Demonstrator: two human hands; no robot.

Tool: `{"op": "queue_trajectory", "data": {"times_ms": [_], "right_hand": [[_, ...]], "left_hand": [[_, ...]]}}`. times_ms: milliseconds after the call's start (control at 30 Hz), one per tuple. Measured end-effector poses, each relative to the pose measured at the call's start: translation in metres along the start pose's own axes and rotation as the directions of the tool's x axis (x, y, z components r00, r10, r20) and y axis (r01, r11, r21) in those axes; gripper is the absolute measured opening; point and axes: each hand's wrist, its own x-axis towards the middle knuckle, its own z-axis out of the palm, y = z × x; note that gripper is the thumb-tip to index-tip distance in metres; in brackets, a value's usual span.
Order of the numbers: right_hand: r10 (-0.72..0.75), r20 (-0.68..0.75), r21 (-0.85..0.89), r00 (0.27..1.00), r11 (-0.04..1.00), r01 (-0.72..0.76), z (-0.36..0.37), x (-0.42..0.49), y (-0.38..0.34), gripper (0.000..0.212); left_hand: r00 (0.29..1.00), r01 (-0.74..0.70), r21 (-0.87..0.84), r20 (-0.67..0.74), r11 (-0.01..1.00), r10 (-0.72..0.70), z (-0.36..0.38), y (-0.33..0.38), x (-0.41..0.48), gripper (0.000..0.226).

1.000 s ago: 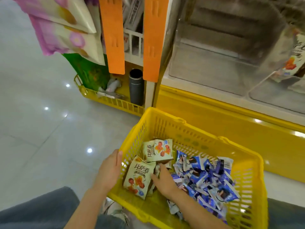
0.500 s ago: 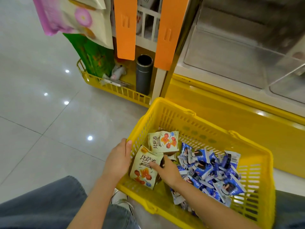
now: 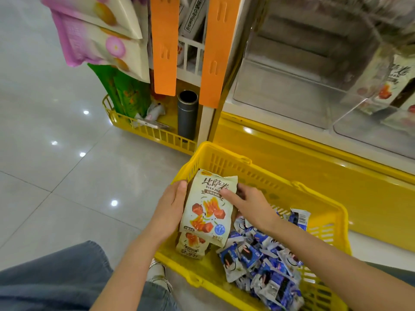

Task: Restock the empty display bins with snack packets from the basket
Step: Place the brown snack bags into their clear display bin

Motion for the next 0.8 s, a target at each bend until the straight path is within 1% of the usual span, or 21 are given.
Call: {"op": "queue_trajectory", "data": {"times_ms": [33, 67, 100, 133, 167, 200, 267, 333, 367, 400, 433, 500, 567, 600, 633, 700, 800], "right_hand": [[-0.021, 0.002, -0.037, 1.000, 0.999, 0.021, 0.001, 0.001, -0.005, 0.020], [-0.054, -0.001, -0.127, 0.999, 0.990, 0.053, 0.001, 0.002, -0.010, 0.024], [-0.091, -0.008, -0.255, 0.996, 0.963, 0.086, 0.001, 0.005, -0.013, 0.031], [-0.119, -0.018, -0.356, 0.993, 0.929, 0.105, 0.001, 0.009, -0.016, 0.039], [-0.131, -0.025, -0.389, 0.991, 0.914, 0.111, 0.002, 0.012, -0.017, 0.046], [-0.133, -0.021, -0.364, 0.991, 0.924, 0.116, 0.003, 0.015, -0.018, 0.052], [-0.100, 0.035, -0.190, 0.994, 0.976, 0.105, 0.006, 0.020, -0.020, 0.061], [-0.070, 0.083, 0.015, 0.994, 0.998, 0.069, 0.008, 0.030, -0.011, 0.058], [-0.059, 0.061, 0.083, 0.996, 0.995, 0.054, 0.008, 0.036, -0.003, 0.054], [-0.041, 0.013, 0.113, 0.999, 0.993, 0.040, 0.008, 0.043, 0.007, 0.049], [-0.021, -0.043, 0.101, 0.999, 0.995, 0.025, 0.008, 0.050, 0.019, 0.043], [0.034, -0.122, -0.044, 0.992, 0.998, -0.040, 0.011, 0.063, 0.049, 0.034], [0.116, -0.104, -0.204, 0.988, 0.970, -0.135, 0.018, 0.075, 0.078, 0.039], [0.170, -0.078, -0.232, 0.982, 0.955, -0.184, 0.022, 0.081, 0.091, 0.042], [0.232, -0.046, -0.213, 0.972, 0.948, -0.236, 0.028, 0.087, 0.102, 0.044], [0.336, 0.010, -0.102, 0.942, 0.937, -0.333, 0.036, 0.094, 0.117, 0.046], [0.464, 0.064, 0.062, 0.883, 0.882, -0.468, 0.046, 0.105, 0.131, 0.054]], "left_hand": [[0.993, 0.074, -0.119, 0.098, 0.990, -0.062, -0.001, 0.003, -0.003, 0.052], [0.977, 0.151, -0.213, 0.183, 0.965, -0.112, -0.001, 0.006, -0.005, 0.055], [0.963, 0.199, -0.273, 0.233, 0.941, -0.136, -0.003, 0.008, -0.007, 0.055], [0.957, 0.216, -0.291, 0.252, 0.932, -0.143, -0.004, 0.009, -0.006, 0.056], [0.957, 0.224, -0.288, 0.246, 0.931, -0.154, -0.006, 0.009, -0.005, 0.063], [0.959, 0.230, -0.273, 0.227, 0.934, -0.170, -0.007, 0.008, -0.002, 0.072], [0.966, 0.236, -0.250, 0.167, 0.939, -0.199, -0.010, 0.006, 0.003, 0.081], [0.972, 0.232, -0.253, 0.100, 0.939, -0.213, -0.014, 0.003, 0.008, 0.080], [0.973, 0.231, -0.261, 0.067, 0.937, -0.221, -0.016, 0.002, 0.011, 0.078], [0.973, 0.228, -0.274, 0.037, 0.934, -0.227, -0.018, 0.000, 0.014, 0.075], [0.973, 0.225, -0.287, 0.011, 0.931, -0.231, -0.019, -0.002, 0.017, 0.073], [0.969, 0.219, -0.300, -0.039, 0.928, -0.242, -0.019, -0.004, 0.022, 0.075], [0.963, 0.223, -0.300, -0.079, 0.927, -0.257, -0.019, -0.004, 0.028, 0.079], [0.961, 0.225, -0.294, -0.091, 0.929, -0.262, -0.019, -0.003, 0.030, 0.081], [0.959, 0.229, -0.287, -0.098, 0.930, -0.266, -0.019, -0.002, 0.032, 0.082], [0.957, 0.233, -0.272, -0.105, 0.934, -0.269, -0.018, 0.001, 0.035, 0.084], [0.953, 0.258, -0.261, -0.093, 0.930, -0.290, -0.016, 0.002, 0.038, 0.080]]}}
